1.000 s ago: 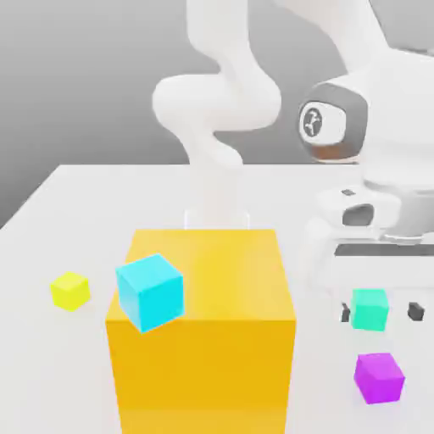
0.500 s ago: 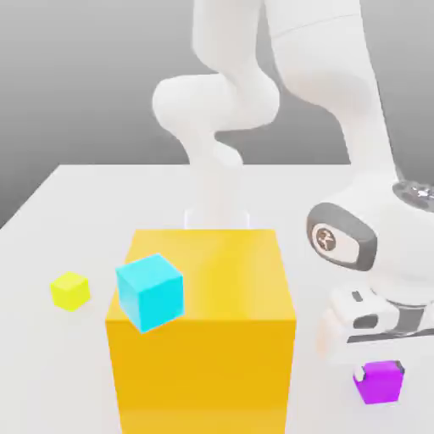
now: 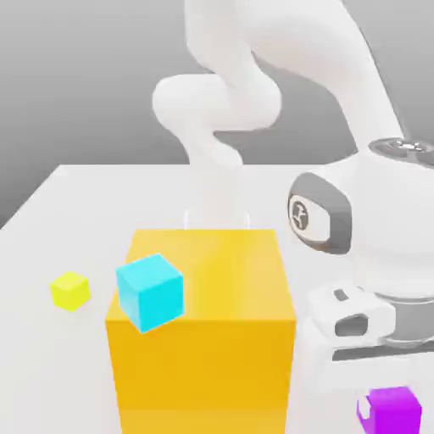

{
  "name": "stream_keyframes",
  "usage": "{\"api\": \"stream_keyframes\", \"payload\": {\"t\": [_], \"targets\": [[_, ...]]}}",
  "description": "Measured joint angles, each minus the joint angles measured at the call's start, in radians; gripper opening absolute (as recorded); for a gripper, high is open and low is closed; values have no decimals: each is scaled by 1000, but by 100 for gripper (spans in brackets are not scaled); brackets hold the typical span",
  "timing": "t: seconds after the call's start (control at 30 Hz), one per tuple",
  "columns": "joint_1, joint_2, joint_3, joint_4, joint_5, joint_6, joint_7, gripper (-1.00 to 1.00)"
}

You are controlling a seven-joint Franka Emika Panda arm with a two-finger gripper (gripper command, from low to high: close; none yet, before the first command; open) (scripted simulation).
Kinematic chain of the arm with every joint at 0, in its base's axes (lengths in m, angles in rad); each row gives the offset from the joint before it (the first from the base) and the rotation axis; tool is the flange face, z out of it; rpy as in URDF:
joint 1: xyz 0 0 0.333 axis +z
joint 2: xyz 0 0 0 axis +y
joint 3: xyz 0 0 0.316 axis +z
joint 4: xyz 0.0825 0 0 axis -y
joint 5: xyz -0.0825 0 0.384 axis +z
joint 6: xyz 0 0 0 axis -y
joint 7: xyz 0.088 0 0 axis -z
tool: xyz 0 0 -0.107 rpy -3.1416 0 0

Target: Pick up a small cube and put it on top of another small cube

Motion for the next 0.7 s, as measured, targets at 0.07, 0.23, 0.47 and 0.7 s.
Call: {"api": "stream_keyframes", "payload": {"t": [0.07,0.23,0.47,0.7], "targets": [[-43,-9,-44,6,7,3,6,-100],[-145,-51,-159,-19,24,8,48,-100],[-294,-217,-361,-217,35,-13,263,-100],[-521,-447,-495,-506,51,-64,550,-100]]}}
